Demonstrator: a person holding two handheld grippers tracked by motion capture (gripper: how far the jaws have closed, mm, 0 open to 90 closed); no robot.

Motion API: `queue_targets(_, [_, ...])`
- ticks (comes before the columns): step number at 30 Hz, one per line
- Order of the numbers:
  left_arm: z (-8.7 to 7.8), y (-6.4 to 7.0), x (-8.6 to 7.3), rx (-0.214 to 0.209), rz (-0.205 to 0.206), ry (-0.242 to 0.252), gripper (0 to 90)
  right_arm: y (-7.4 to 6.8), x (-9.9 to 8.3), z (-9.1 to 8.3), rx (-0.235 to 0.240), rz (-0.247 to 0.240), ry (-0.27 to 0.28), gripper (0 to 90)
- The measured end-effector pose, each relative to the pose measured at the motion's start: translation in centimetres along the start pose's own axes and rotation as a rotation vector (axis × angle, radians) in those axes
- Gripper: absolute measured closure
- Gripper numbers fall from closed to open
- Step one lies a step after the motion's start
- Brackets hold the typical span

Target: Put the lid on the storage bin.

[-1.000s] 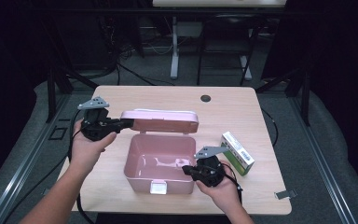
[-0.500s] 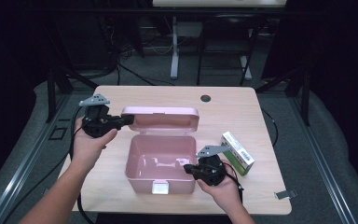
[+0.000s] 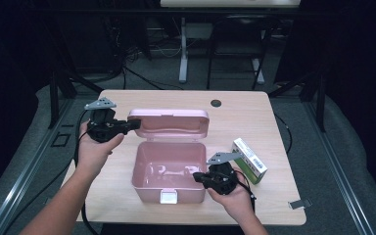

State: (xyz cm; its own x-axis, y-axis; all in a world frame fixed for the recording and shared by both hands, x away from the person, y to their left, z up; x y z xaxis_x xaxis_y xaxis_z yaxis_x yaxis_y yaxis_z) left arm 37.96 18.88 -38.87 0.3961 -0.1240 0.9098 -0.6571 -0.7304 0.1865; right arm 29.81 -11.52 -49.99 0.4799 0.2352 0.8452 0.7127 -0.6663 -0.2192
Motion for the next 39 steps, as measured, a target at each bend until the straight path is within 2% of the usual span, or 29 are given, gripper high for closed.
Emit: queue_targets(39, [0.71, -0.87, -0.19, 0.029, -0.010, -0.019, 89.9, 0.03, -0.03, 0.01, 0.008, 0.002, 0.005, 89.4])
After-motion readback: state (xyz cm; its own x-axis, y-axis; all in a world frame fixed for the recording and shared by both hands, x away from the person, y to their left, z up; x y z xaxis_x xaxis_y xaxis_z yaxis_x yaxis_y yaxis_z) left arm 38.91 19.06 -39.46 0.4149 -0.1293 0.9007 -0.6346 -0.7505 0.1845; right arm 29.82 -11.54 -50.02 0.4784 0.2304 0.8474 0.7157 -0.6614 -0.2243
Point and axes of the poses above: each handheld gripper's, and its own axes: z roughly forward along the jaws, x roughly out of its top, y roughly to its right, the point moved 2 cm from there along z, roughly forward along the jaws, and after that the axes turned 9 degrees about y, right-handed, at the moved point
